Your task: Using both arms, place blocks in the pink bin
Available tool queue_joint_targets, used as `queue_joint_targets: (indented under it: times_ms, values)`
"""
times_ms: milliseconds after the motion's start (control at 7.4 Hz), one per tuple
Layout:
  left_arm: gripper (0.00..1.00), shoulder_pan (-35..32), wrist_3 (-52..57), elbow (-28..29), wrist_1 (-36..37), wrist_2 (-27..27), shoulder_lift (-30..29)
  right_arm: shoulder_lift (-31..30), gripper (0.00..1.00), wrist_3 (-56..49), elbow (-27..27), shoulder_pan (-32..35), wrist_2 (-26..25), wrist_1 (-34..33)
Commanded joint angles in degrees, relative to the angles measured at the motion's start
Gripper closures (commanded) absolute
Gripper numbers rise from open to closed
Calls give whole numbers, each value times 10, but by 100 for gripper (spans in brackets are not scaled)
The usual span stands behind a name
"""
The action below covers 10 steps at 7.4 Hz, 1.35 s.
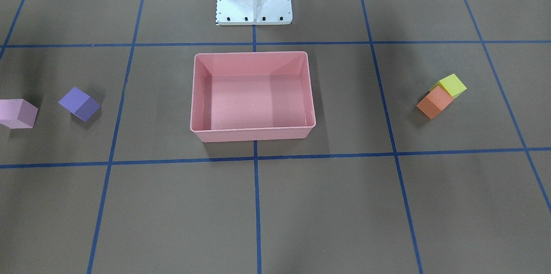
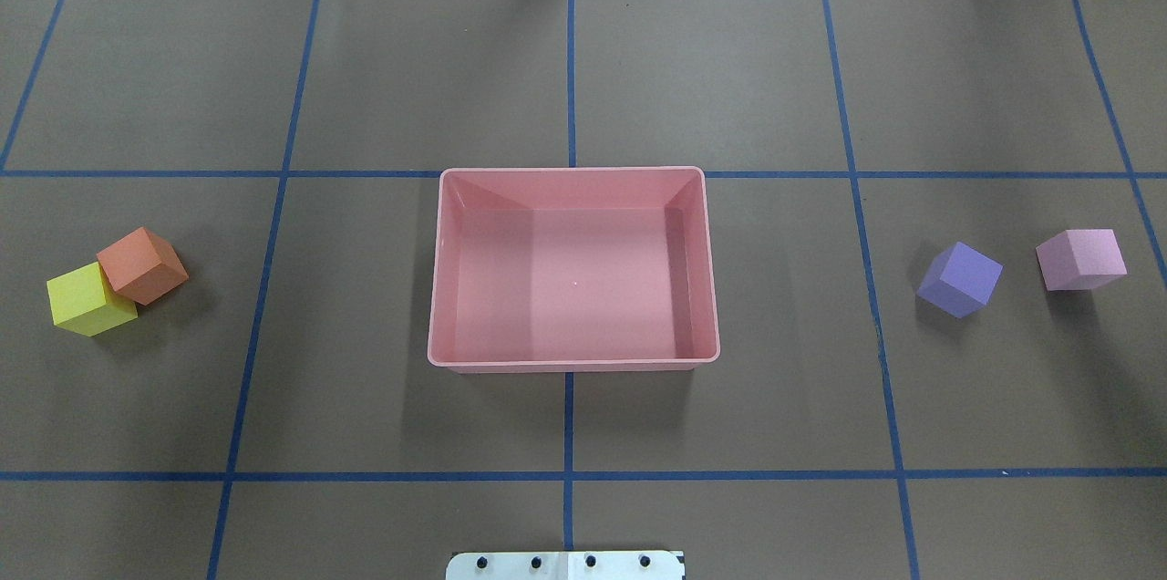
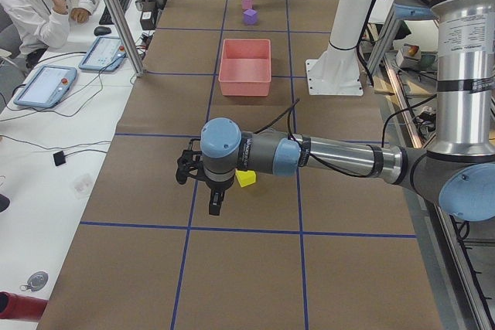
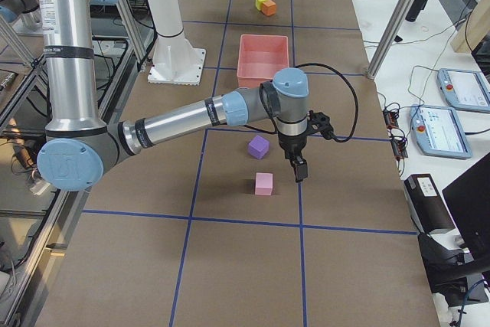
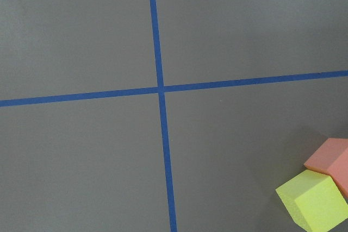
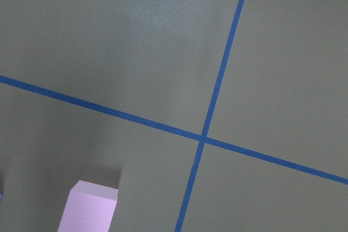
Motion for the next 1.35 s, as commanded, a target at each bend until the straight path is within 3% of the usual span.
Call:
queue_joint_targets:
  times_ms: [0, 405, 676, 1081, 1216]
  values:
    - [0, 0, 0, 0, 0, -11, -1, 1, 0, 0, 3, -8, 1, -1]
    - [0, 2, -2, -5, -31, -10, -9, -5, 0, 2, -5, -14, 7, -2]
    - [0, 62, -10, -5, -42, -10, -12, -6, 0, 3, -5, -15, 8, -2]
    - [0, 157, -292, -3, -119, 2, -11, -5, 0, 3, -4, -15, 9, -2]
    - [0, 193, -378, -2, -187, 43, -5, -5, 0, 3, -4, -15, 9, -2]
